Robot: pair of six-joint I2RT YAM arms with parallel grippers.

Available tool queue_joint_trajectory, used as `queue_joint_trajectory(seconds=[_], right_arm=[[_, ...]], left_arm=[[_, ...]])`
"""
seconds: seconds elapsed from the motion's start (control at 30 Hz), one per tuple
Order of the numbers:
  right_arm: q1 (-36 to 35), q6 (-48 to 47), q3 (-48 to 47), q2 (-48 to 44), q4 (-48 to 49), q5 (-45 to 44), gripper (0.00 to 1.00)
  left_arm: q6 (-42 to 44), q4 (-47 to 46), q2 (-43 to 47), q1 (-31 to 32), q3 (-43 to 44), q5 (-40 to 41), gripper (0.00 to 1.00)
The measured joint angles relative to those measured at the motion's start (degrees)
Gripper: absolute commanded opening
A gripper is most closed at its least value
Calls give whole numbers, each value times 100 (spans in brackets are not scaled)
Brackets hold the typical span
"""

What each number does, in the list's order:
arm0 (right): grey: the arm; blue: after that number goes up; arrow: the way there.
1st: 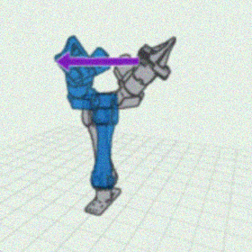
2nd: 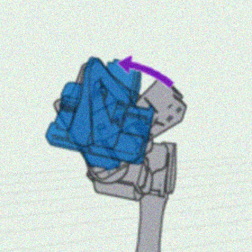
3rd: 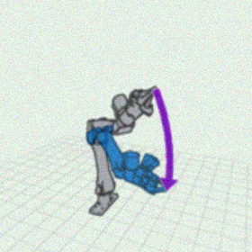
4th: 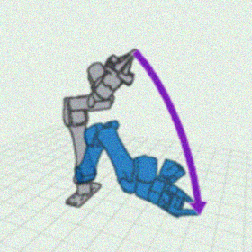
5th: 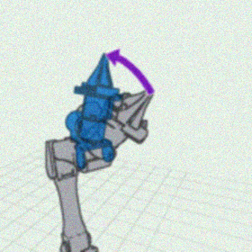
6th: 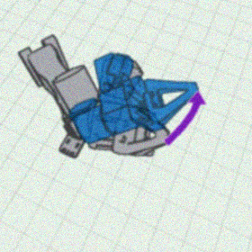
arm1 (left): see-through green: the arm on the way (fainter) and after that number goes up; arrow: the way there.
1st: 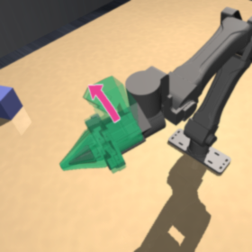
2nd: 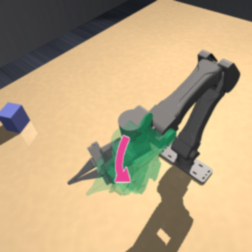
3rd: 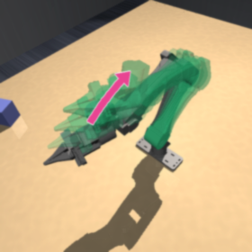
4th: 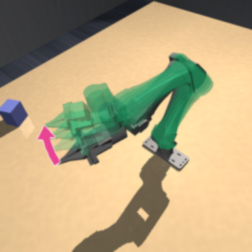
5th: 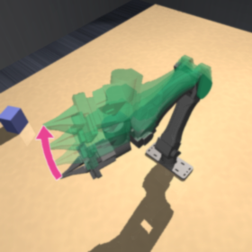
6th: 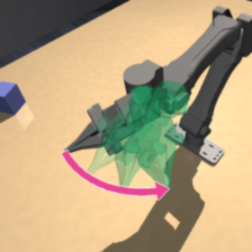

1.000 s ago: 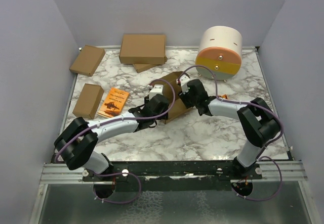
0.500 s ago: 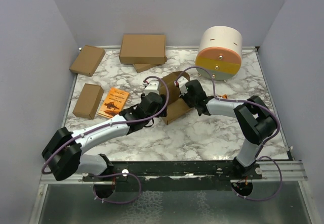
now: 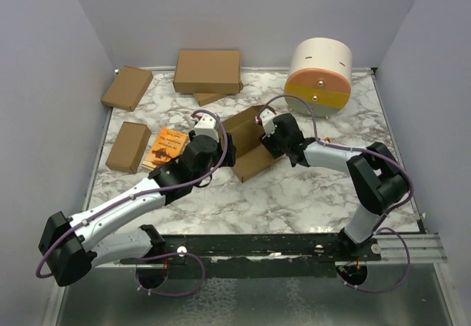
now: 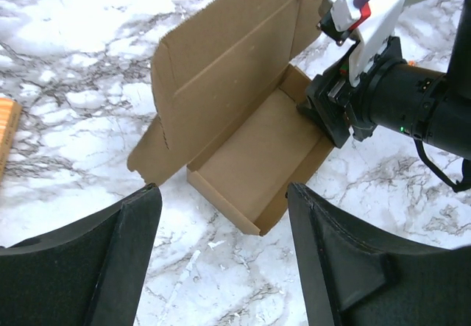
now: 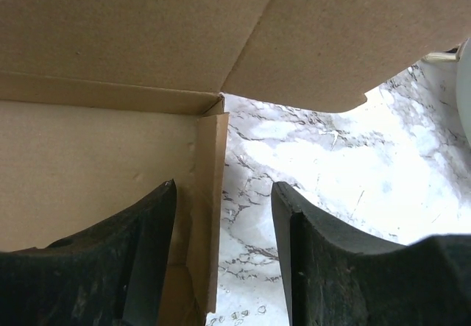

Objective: Fold the paper box

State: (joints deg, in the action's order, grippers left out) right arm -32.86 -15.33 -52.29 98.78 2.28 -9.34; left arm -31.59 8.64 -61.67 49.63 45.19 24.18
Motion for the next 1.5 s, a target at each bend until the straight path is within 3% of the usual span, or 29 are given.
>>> queue_joint_trajectory(seconds=[0.23, 0.43, 0.7, 0.83, 0.9, 0.93, 1.03, 1.5], right_arm=[[120, -24, -7, -13, -151, 208, 51], [225, -170, -7, -13, -291, 535, 21], [249, -356, -90, 90, -306, 549, 1], [249, -411, -144, 162, -256, 496, 2], [249, -452, -144, 175, -219, 459, 15], [249, -461, -144, 175, -216, 457, 27], [251, -501, -149, 175, -225, 450, 38], [260, -535, -243, 190, -313, 472, 39]], left_arm=[[415, 4, 297, -219, 0, 72, 74], [649, -63, 411, -887, -35, -446, 74], [713, -219, 470, -1340, -378, -1231, 74], [717, -304, 470, -1342, -417, -1432, 74], [723, -361, 470, -1355, -461, -1473, 74], [730, -385, 470, -1357, -490, -1482, 74], [734, -411, 490, -1357, -599, -1502, 74], [734, -424, 756, -1368, -673, -1504, 74]])
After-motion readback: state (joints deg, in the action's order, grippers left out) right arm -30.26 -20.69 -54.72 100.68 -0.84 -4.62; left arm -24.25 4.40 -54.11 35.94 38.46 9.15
